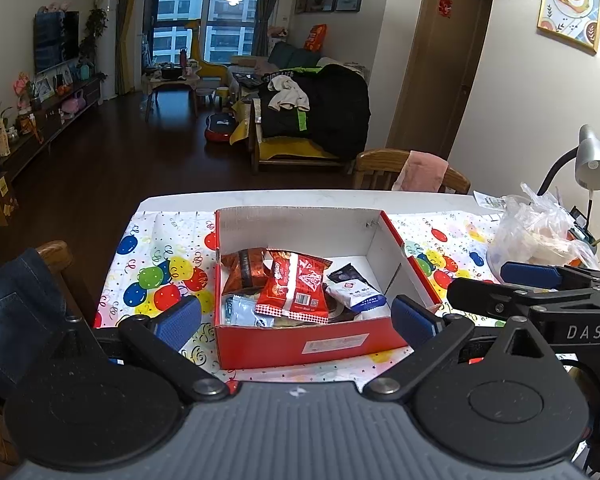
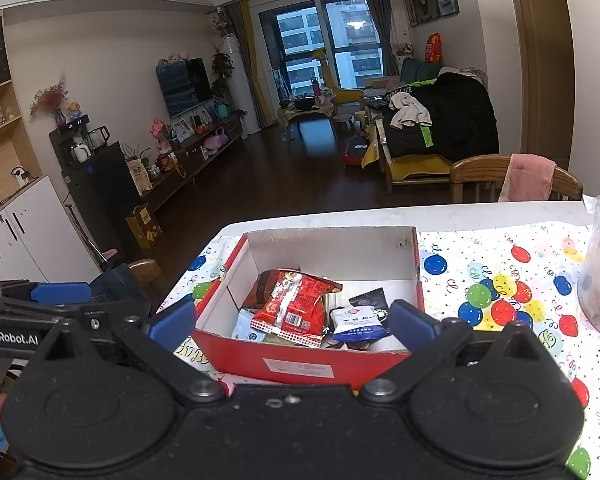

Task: Organize snacks

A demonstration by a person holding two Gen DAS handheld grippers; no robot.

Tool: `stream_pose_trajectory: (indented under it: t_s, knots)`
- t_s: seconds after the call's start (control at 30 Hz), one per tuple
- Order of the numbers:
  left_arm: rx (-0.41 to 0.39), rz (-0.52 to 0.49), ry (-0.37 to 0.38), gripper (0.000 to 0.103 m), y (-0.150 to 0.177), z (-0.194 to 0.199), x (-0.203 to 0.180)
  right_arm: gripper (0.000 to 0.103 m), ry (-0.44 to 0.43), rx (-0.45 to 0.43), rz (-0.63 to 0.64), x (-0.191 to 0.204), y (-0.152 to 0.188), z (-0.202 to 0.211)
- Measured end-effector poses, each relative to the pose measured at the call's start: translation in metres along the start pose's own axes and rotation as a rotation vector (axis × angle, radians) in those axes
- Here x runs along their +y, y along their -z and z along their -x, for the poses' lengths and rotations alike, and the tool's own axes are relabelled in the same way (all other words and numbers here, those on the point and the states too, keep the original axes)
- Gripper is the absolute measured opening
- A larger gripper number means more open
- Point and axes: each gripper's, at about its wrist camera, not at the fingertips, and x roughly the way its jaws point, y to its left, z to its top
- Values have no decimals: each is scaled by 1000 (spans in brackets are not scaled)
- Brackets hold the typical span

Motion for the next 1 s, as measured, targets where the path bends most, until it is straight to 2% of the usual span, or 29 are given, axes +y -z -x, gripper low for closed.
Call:
stream_pose_trajectory:
  t_s: [1.0]
  knots:
    - [24,-9,34,102,11,9,-3,103,25,11,-24,7,14,14]
